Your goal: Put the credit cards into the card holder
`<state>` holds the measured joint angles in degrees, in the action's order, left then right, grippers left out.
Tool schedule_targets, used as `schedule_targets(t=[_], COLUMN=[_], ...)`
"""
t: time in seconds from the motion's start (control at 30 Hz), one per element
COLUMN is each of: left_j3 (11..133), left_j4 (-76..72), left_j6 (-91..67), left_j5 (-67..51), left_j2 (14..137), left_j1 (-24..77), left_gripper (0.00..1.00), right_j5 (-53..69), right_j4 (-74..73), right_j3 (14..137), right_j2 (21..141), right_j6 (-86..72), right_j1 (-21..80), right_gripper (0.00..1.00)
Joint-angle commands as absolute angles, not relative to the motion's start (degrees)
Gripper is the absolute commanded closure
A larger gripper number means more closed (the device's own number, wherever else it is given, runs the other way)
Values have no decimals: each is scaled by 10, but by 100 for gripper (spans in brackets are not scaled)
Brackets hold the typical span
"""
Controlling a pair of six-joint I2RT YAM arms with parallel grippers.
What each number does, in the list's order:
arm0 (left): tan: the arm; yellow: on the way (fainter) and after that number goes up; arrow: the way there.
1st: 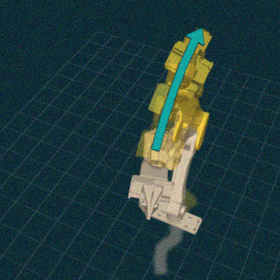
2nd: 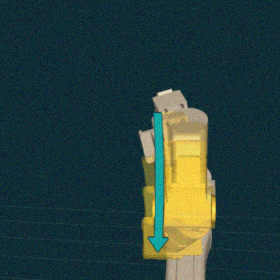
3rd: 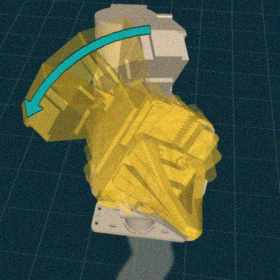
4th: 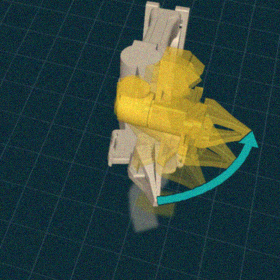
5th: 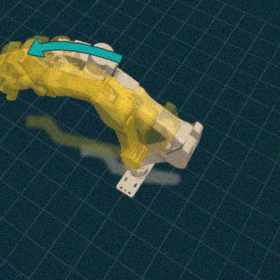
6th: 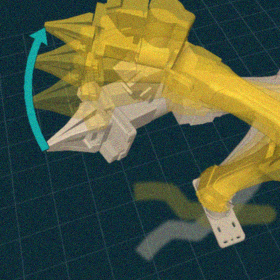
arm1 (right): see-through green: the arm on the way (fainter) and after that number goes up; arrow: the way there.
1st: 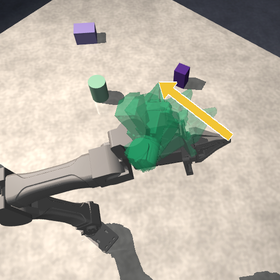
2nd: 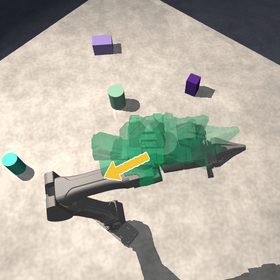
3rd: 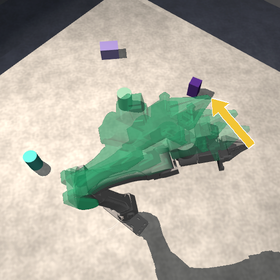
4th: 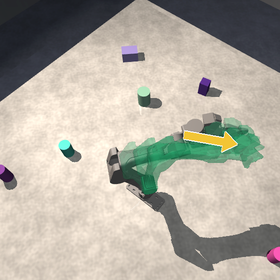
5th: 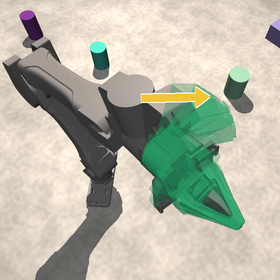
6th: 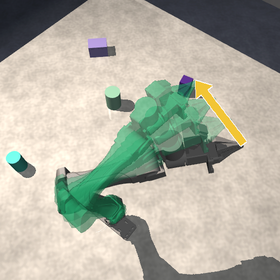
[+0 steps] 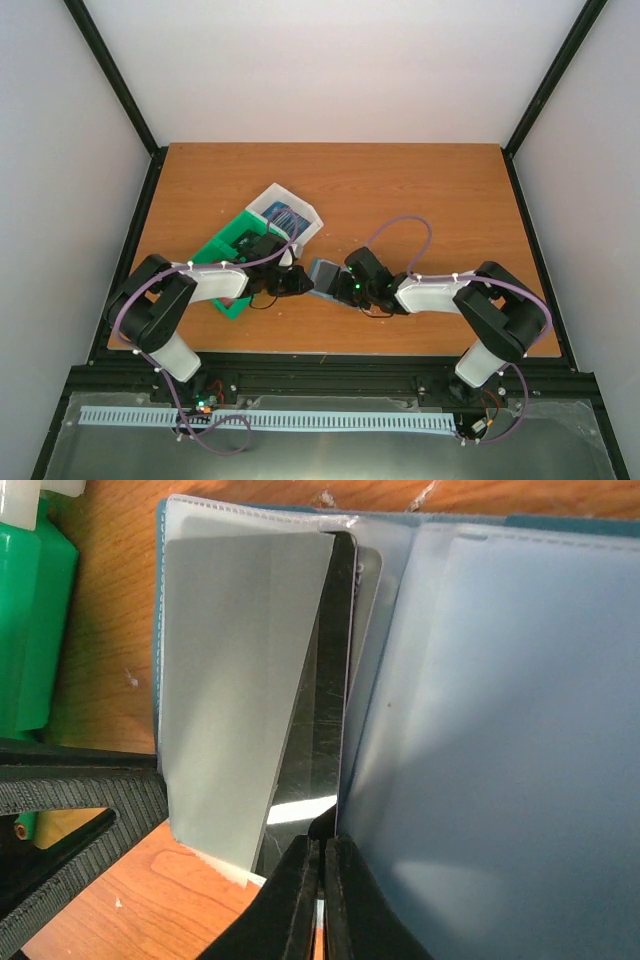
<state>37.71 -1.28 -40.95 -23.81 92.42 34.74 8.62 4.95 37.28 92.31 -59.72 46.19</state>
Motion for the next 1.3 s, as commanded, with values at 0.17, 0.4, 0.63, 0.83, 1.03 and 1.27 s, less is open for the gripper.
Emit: schedule_targets(t=[0.17, 0.4, 0.63, 0.83, 1.03, 1.27], left_j3=[371, 384, 396, 388, 369, 350], left_j4=[-16, 4, 0, -21, -16, -31], left_j6=[-402, -387, -375, -381, -385, -396], left_j5=[-236, -205, -190, -195, -179, -192], left_j2=[922, 852, 860, 896, 899, 914], left_j1=[351, 352, 352, 351, 351, 351], left_gripper=[87, 73, 69, 78, 99, 99], right_j5=[131, 72, 66, 79, 103, 118], right_j4=[144, 89, 75, 87, 110, 146], right_j3=[343, 345, 348, 348, 350, 345], right_j2=[930, 915, 920, 924, 937, 936], right_j6=[-657, -645, -636, -635, -639, -648], right_j1=[464, 465, 465, 464, 465, 465], right_gripper=[95, 95, 93, 93, 94, 95])
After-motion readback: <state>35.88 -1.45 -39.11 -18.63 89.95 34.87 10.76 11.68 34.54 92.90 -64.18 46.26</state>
